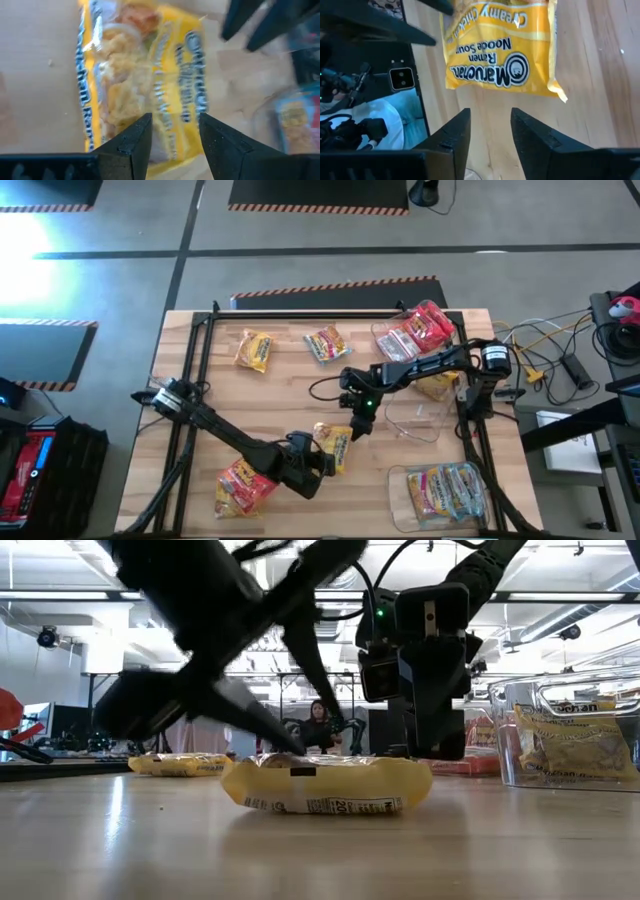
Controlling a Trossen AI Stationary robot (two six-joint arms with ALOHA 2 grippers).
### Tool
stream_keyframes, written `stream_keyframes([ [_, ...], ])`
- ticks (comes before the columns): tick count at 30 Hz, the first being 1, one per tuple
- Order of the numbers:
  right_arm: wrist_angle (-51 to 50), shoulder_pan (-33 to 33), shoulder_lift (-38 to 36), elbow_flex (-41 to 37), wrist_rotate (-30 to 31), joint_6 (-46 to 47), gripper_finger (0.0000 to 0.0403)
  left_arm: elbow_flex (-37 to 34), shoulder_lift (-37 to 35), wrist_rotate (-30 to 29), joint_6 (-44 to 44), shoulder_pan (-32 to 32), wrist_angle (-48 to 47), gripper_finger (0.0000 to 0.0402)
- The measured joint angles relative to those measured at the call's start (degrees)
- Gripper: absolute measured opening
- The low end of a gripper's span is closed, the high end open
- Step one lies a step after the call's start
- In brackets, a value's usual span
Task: Sort Maruchan noodles
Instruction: Put the yellow noodle pack into the middle transparent bin
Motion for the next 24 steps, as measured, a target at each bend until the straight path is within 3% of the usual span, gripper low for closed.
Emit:
stream_keyframes([
  [14, 0.11, 0.04, 0.04, -0.10, 0.50, 3.17, 0.0157, -0.04, 1.89, -2.48, -4.53, 4.36, -1.37, 0.0145],
  [24, 0.02, -0.16, 0.08, -0.10, 2.92, 6.54, 0.0157, -0.05, 1.43, -4.40, 3.04, 9.54, -0.85, 0.0146],
])
